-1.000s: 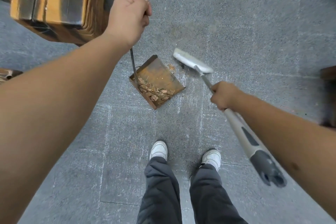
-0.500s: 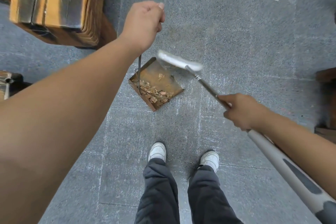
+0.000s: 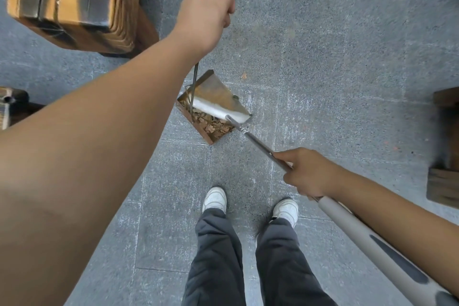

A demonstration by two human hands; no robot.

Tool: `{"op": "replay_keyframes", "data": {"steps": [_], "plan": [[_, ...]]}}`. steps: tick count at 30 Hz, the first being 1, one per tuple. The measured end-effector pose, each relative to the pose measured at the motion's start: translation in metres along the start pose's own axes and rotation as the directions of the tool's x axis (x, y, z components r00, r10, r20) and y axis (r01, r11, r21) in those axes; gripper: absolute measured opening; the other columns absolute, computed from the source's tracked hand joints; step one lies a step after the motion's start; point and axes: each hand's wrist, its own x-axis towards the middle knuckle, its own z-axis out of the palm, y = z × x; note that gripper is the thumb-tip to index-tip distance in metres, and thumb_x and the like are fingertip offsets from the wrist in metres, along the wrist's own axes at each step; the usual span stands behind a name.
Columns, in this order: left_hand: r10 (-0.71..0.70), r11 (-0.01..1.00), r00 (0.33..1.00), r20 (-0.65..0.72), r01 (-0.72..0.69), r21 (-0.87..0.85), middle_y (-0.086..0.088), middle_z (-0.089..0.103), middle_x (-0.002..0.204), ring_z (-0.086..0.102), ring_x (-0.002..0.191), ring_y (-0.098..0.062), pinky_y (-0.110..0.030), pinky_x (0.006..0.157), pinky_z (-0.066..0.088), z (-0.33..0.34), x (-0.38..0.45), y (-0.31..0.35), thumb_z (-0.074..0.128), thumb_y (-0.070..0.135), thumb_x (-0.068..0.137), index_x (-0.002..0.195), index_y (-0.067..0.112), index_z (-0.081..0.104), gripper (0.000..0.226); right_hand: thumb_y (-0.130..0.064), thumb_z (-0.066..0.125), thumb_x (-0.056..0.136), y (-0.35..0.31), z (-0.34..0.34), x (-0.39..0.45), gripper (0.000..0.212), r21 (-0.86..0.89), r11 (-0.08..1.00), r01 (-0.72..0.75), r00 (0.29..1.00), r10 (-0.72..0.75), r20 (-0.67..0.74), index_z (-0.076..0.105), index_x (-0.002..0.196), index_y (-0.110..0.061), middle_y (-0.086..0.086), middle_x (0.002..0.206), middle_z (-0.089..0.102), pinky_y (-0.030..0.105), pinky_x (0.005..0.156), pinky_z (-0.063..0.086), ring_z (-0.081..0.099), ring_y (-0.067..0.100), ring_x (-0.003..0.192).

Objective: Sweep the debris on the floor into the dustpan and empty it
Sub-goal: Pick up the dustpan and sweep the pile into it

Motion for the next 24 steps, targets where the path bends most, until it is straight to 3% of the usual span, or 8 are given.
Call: {"op": "replay_keyframes", "data": {"steps": [6,9,12,15,21,24], "plan": [[0.011,1.0,1.0,0.011,-0.011,0.002,0.011,0.037,0.04,0.027,0.036,-0.008,-0.018,0.041,0.017,0.002,0.0,-0.001,0.043,0.029,0.093,0.059,0.022,0.049,0.036,-0.005,0.057,0.088,0.009,-0.036,0.008,0.049,-0.009,0.998,-0.068,0.98,0.066,-0.187,0.054,0.135,-0.019,0.006,0.075,0.062,0.019,0.034,0.041,0.056,0.016,0.044],[0.027,1.0,0.999,0.022,-0.027,-0.015,0.011,0.036,0.042,0.027,0.036,-0.007,-0.018,0.041,0.018,0.0,-0.002,-0.005,0.043,0.029,0.094,0.058,0.022,0.049,0.037,-0.005,0.056,0.086,0.015,-0.059,0.046,0.041,-0.045,0.988,-0.149,0.94,0.127,-0.316,0.06,0.126,-0.01,0.013,0.081,0.066,0.03,0.048,0.053,0.062,0.026,0.055],[0.043,0.999,0.999,0.029,-0.042,-0.033,0.005,0.036,0.047,0.025,0.037,-0.008,-0.018,0.041,0.017,0.0,-0.003,-0.007,0.043,0.027,0.095,0.059,0.021,0.047,0.036,-0.008,0.056,0.081,0.02,-0.073,0.081,0.031,-0.092,0.972,-0.214,0.907,0.163,-0.387,0.066,0.11,-0.005,0.013,0.077,0.066,0.025,0.049,0.047,0.062,0.025,0.058],[0.052,0.998,0.998,0.029,-0.051,-0.038,0.002,0.036,0.051,0.024,0.039,-0.01,-0.018,0.041,0.016,0.003,-0.003,-0.007,0.042,0.027,0.094,0.061,0.02,0.046,0.034,-0.01,0.056,0.08,0.019,-0.062,0.093,0.024,-0.196,0.953,-0.23,0.934,0.159,-0.321,0.067,0.1,-0.003,0.012,0.075,0.066,0.023,0.049,0.043,0.061,0.022,0.059],[0.034,0.999,0.999,0.012,-0.034,-0.014,0.006,0.038,0.047,0.025,0.037,-0.01,-0.018,0.04,0.016,0.008,0.003,0.0,0.044,0.028,0.092,0.061,0.021,0.046,0.032,-0.009,0.056,0.085,0.022,-0.015,0.036,0.035,-0.276,0.959,-0.066,0.997,0.055,-0.048,0.062,0.12,-0.012,0.003,0.077,0.062,0.021,0.044,0.039,0.057,0.01,0.055],[0.029,1.0,1.0,0.012,-0.029,-0.009,0.005,0.038,0.049,0.025,0.038,-0.01,-0.017,0.04,0.016,0.011,0.004,0.003,0.044,0.027,0.093,0.06,0.022,0.046,0.034,-0.01,0.054,0.083,0.025,-0.013,0.004,0.041,-0.29,0.956,-0.037,0.999,0.033,-0.018,0.062,0.123,-0.019,0.006,0.084,0.067,0.024,0.049,0.047,0.06,0.011,0.055]]}}
